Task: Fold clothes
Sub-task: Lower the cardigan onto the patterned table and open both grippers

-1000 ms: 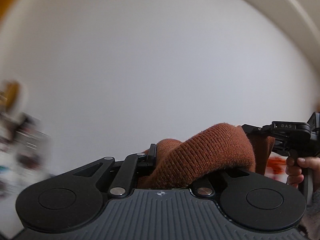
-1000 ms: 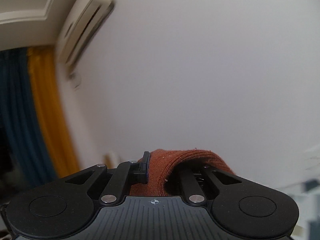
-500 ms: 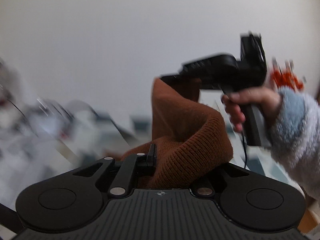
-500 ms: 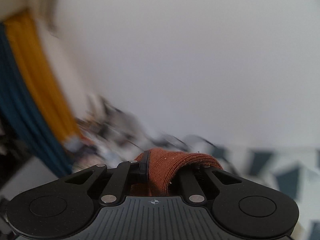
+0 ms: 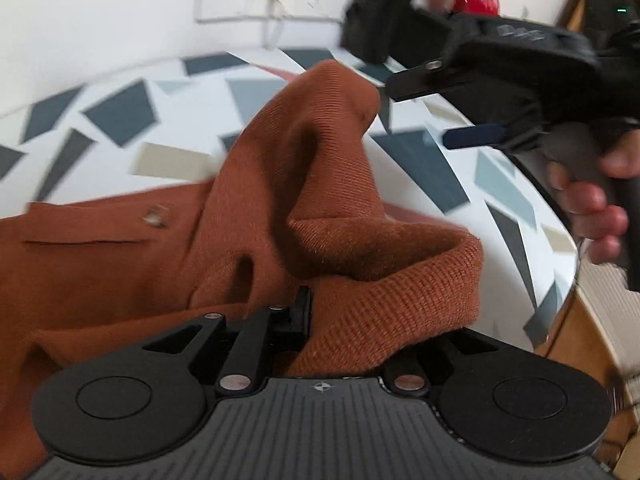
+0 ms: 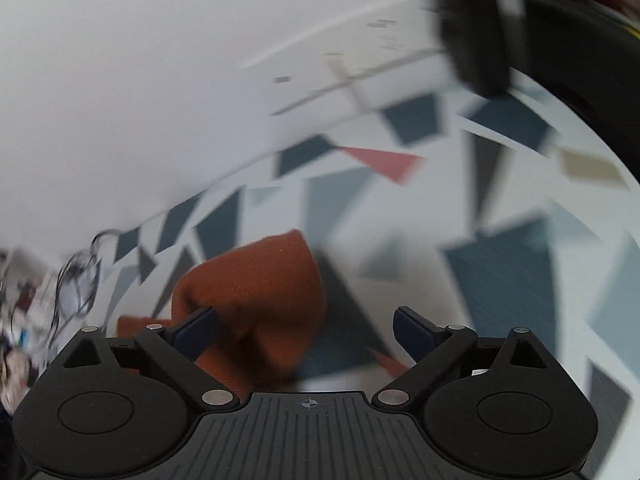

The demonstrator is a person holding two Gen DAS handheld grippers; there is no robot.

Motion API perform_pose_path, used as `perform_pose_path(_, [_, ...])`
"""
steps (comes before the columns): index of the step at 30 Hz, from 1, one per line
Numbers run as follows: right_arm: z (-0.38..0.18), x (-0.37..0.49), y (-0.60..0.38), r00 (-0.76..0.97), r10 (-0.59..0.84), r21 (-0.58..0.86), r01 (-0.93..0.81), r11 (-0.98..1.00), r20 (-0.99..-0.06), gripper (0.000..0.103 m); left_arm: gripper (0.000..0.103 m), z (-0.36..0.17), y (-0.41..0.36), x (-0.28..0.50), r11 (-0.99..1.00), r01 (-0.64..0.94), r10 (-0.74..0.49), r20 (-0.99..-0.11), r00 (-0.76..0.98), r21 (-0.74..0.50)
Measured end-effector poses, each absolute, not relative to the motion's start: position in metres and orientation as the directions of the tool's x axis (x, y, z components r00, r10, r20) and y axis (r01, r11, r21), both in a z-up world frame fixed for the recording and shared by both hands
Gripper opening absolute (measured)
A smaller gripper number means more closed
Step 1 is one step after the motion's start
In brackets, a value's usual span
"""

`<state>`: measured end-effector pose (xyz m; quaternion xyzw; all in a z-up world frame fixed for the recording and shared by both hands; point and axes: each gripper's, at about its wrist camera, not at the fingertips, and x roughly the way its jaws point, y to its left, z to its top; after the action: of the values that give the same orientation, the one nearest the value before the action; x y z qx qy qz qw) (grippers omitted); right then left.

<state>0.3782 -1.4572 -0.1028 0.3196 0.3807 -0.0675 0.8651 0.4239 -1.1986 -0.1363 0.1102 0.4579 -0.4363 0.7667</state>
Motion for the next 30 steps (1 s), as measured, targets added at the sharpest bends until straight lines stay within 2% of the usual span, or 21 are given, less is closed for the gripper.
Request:
perform_pose_path(6, [-0.113, 0.329, -1.440, 0.710, 0.125, 0.569, 0.431, 0.701, -0.692, 0.094, 0.012, -0.127, -1.207, 0.422, 0.483, 0.848, -0.575, -0.809, 0.121, -0.216])
perform_pose_path(7, [-0.114, 0.322, -1.434, 0.712, 0.120, 0.577, 0.444, 0.686, -0.691, 0.094, 0.018, -0.120, -1.200, 0.420, 0.455, 0.862, -0.592, -0.799, 0.106, -0.223])
perform_pose_path(8, [-0.116, 0.315, -1.429, 0.713, 0.116, 0.587, 0.461, 0.666, -0.692, 0.094, 0.035, -0.112, -1.192, 0.418, 0.433, 0.868, -0.610, -0.788, 0.084, -0.243])
perform_pose_path(9, [-0.120, 0.308, -1.425, 0.709, 0.116, 0.598, 0.481, 0.642, -0.695, 0.094, 0.046, -0.105, -1.179, 0.422, 0.431, 0.846, -0.634, -0.772, 0.037, -0.314])
perform_pose_path(10, [-0.122, 0.302, -1.419, 0.704, 0.119, 0.606, 0.498, 0.620, -0.700, 0.094, 0.066, -0.098, -1.165, 0.426, 0.426, 0.818, -0.663, -0.748, -0.008, -0.387])
perform_pose_path(11, [-0.126, 0.297, -1.414, 0.698, 0.126, 0.614, 0.512, 0.601, -0.705, 0.094, 0.079, -0.093, -1.148, 0.431, 0.415, 0.776, -0.709, -0.703, -0.052, -0.476])
perform_pose_path(13, [-0.131, 0.291, -1.401, 0.688, 0.134, 0.618, 0.528, 0.582, -0.713, 0.094, 0.089, -0.083, -1.117, 0.441, 0.376, 0.680, -0.791, -0.600, -0.118, -0.630])
perform_pose_path(14, [-0.132, 0.288, -1.395, 0.684, 0.132, 0.618, 0.537, 0.574, -0.717, 0.094, 0.090, -0.079, -1.103, 0.445, 0.367, 0.662, -0.813, -0.571, -0.113, -0.653])
perform_pose_path(16, [-0.136, 0.282, -1.383, 0.675, 0.117, 0.613, 0.566, 0.551, -0.729, 0.094, 0.090, -0.075, -1.081, 0.461, 0.408, 0.668, -0.818, -0.574, -0.035, -0.623])
perform_pose_path(22, [-0.147, 0.273, -1.348, 0.582, 0.019, 0.502, 0.683, 0.530, -0.813, 0.094, 0.090, -0.100, -1.053, 0.533, 0.643, 0.701, -0.661, -0.686, 0.305, -0.308])
perform_pose_path(25, [-0.152, 0.266, -1.332, 0.559, -0.005, 0.483, 0.720, 0.497, -0.829, 0.093, 0.090, -0.128, -1.060, 0.565, 0.629, 0.762, -0.597, -0.725, 0.344, -0.156])
perform_pose_path(29, [-0.160, 0.262, -1.310, 0.562, -0.005, 0.498, 0.737, 0.457, -0.827, 0.081, 0.088, -0.158, -1.079, 0.584, 0.509, 0.860, -0.543, -0.778, 0.316, -0.006])
perform_pose_path(30, [-0.162, 0.263, -1.304, 0.566, -0.004, 0.503, 0.736, 0.453, -0.824, 0.075, 0.088, -0.163, -1.084, 0.585, 0.477, 0.879, -0.534, -0.783, 0.320, 0.034])
